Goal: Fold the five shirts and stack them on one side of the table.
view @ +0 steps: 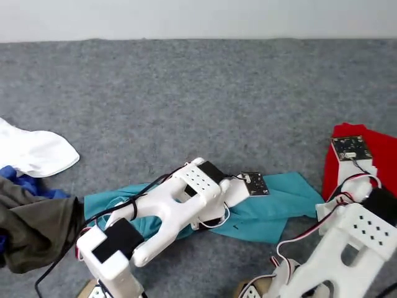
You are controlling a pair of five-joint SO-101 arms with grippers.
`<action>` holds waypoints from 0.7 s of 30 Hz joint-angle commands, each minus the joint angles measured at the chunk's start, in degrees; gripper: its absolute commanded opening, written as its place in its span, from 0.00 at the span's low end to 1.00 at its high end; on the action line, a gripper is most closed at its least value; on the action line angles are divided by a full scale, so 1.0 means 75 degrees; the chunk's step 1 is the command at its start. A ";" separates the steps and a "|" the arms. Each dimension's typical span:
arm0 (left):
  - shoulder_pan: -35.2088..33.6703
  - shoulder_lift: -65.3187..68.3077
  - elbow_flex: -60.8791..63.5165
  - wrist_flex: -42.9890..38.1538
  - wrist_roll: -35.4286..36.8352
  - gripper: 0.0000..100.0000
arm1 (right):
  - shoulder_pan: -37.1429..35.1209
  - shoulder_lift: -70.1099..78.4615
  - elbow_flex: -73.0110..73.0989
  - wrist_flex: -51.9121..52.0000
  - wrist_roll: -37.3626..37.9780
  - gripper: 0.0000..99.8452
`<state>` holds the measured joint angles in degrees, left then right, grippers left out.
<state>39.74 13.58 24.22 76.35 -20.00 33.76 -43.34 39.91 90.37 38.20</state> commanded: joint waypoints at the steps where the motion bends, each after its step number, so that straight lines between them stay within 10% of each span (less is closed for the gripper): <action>1: -0.0141 -0.0070 -0.0568 0.0492 -0.0059 0.01 | 0.0029 -0.0100 -0.0445 -0.0029 0.0105 0.31; 21: -0.0152 0.0012 -0.1823 0.1793 -0.0387 0.09 | 0.0029 -0.0158 -0.0445 -0.0018 0.0105 0.31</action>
<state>39.30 13.93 10.68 90.86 -22.20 33.76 -43.34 39.91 90.37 38.20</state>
